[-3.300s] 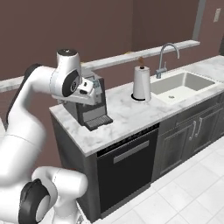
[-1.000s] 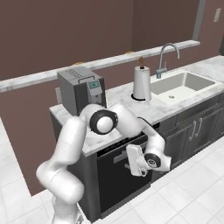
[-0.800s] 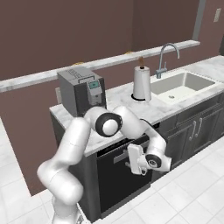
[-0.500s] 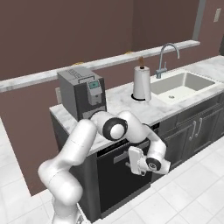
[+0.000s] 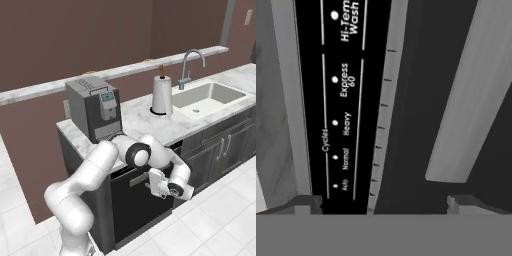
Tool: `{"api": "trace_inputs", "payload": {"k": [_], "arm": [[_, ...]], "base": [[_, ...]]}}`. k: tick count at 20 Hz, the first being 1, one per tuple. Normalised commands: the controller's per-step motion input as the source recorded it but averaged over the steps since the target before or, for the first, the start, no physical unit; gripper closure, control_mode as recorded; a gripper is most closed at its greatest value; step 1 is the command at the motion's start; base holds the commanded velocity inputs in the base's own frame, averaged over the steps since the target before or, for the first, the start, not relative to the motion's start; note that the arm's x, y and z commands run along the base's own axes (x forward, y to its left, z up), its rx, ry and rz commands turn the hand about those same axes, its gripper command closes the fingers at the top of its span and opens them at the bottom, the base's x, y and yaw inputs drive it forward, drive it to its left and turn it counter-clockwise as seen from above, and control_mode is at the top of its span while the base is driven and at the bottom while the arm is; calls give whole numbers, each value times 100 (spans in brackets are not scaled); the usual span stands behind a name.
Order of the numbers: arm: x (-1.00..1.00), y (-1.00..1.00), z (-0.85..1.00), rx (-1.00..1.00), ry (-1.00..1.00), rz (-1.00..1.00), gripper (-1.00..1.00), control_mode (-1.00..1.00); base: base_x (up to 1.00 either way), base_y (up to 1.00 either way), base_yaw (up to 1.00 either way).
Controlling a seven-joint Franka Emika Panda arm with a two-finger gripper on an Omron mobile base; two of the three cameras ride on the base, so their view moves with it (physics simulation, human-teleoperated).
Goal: Open the dishwasher door and pull out the top rack.
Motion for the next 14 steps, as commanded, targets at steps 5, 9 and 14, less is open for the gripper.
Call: {"api": "trace_inputs", "payload": {"k": [5,9,14], "arm": [[40,2,-15,1,0,-16,-100,-100],[46,12,-54,0,0,-17,-100,-100],[45,15,-38,0,0,-13,-100,-100]], "base": [[0,0,0],[0,0,0],[0,0,0]]}}
